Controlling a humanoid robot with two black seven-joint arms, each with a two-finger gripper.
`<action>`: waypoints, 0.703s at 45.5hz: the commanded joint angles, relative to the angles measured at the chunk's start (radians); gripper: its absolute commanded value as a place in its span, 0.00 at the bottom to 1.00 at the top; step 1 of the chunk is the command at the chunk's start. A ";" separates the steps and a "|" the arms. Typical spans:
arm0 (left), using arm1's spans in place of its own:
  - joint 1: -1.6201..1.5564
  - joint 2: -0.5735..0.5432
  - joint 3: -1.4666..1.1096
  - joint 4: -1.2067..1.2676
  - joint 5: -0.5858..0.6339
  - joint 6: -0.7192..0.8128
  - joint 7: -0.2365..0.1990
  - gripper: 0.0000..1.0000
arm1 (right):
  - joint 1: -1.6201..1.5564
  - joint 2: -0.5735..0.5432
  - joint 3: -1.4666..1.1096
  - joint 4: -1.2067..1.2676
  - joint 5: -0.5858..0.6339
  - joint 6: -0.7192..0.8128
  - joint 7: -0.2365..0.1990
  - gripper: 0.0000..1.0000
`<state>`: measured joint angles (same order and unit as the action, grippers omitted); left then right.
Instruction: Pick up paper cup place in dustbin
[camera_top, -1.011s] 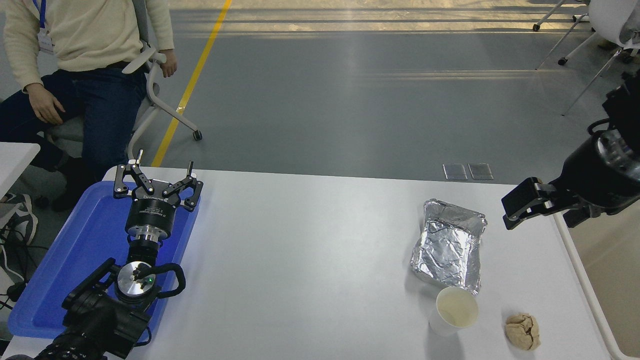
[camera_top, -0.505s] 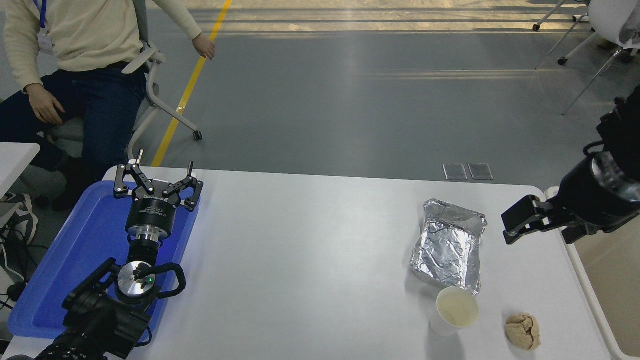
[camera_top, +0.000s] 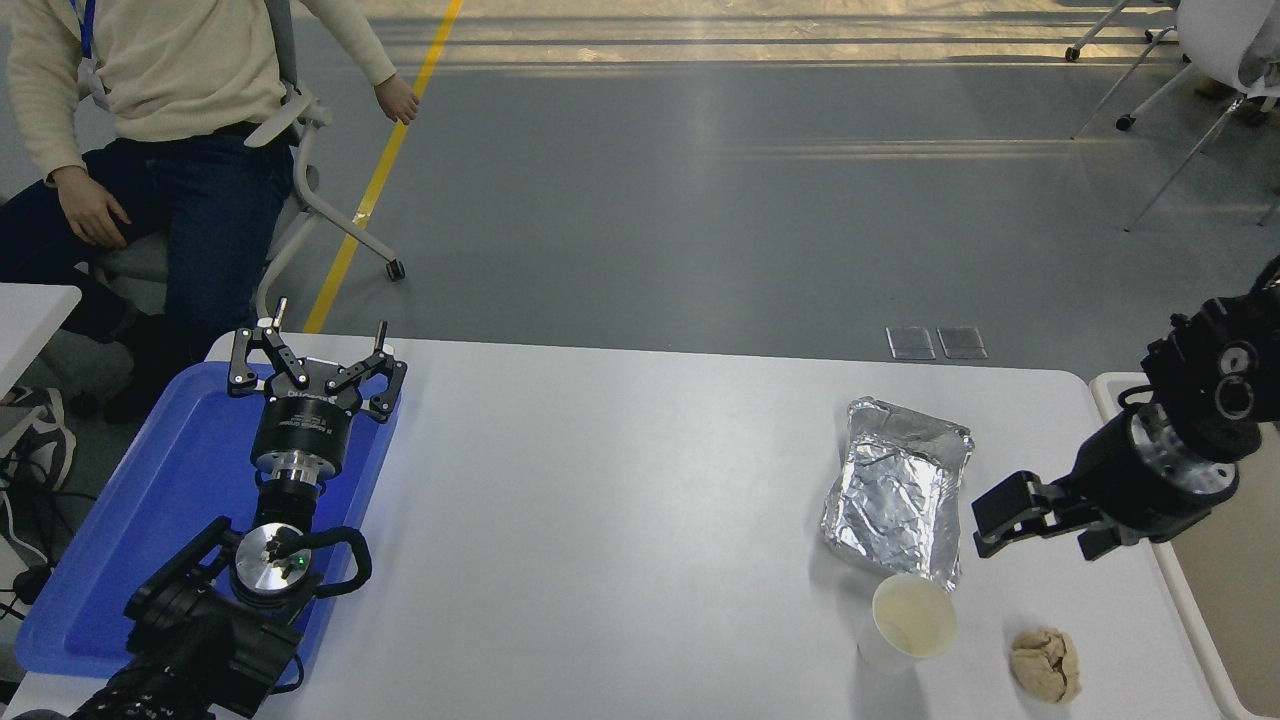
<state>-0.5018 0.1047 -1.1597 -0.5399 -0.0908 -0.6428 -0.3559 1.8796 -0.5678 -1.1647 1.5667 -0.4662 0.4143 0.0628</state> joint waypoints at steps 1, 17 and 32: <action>-0.001 0.000 0.000 0.000 -0.001 0.000 0.000 1.00 | -0.131 0.000 0.071 -0.043 -0.025 -0.043 0.000 0.99; -0.001 0.000 0.002 0.000 -0.001 0.000 0.000 1.00 | -0.286 0.009 0.146 -0.128 -0.078 -0.088 0.002 0.99; 0.000 0.000 0.002 0.000 0.000 0.000 0.000 1.00 | -0.366 0.032 0.177 -0.194 -0.094 -0.100 0.005 0.99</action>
<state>-0.5027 0.1043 -1.1591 -0.5399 -0.0907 -0.6428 -0.3559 1.5772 -0.5538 -1.0139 1.4218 -0.5437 0.3259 0.0655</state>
